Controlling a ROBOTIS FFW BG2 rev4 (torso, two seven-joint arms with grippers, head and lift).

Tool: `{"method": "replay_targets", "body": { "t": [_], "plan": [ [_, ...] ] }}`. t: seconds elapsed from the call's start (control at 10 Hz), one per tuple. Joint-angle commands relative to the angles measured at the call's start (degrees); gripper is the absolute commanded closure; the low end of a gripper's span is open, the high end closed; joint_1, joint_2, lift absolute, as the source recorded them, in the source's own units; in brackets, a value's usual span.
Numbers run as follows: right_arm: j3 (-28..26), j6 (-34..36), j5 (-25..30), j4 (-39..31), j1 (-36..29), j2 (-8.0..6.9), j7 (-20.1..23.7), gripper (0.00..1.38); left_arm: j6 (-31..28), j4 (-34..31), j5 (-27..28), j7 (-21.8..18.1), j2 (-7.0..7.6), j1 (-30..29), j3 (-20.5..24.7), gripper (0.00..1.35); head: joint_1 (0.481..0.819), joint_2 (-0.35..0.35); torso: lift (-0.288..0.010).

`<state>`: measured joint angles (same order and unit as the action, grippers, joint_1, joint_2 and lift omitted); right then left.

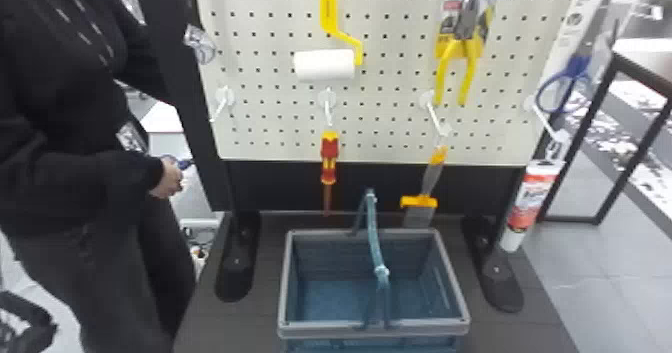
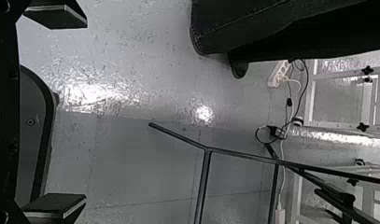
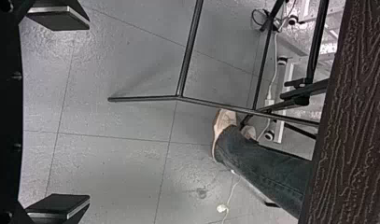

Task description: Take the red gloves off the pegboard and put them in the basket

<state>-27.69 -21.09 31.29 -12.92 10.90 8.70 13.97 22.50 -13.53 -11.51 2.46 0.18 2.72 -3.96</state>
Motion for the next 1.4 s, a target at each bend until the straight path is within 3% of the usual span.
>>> {"method": "replay_targets", "body": {
  "t": [0.0, 1.3],
  "plan": [
    [0.0, 0.0, 0.0, 0.0, 0.0, 0.00, 0.0, 0.00, 0.0, 0.0, 0.0, 0.0, 0.00, 0.0, 0.0, 0.00, 0.549, 0.000, -0.100],
    [0.0, 0.0, 0.0, 0.0, 0.0, 0.00, 0.0, 0.00, 0.0, 0.0, 0.0, 0.0, 0.00, 0.0, 0.0, 0.00, 0.549, 0.000, -0.100]
  ]
}}
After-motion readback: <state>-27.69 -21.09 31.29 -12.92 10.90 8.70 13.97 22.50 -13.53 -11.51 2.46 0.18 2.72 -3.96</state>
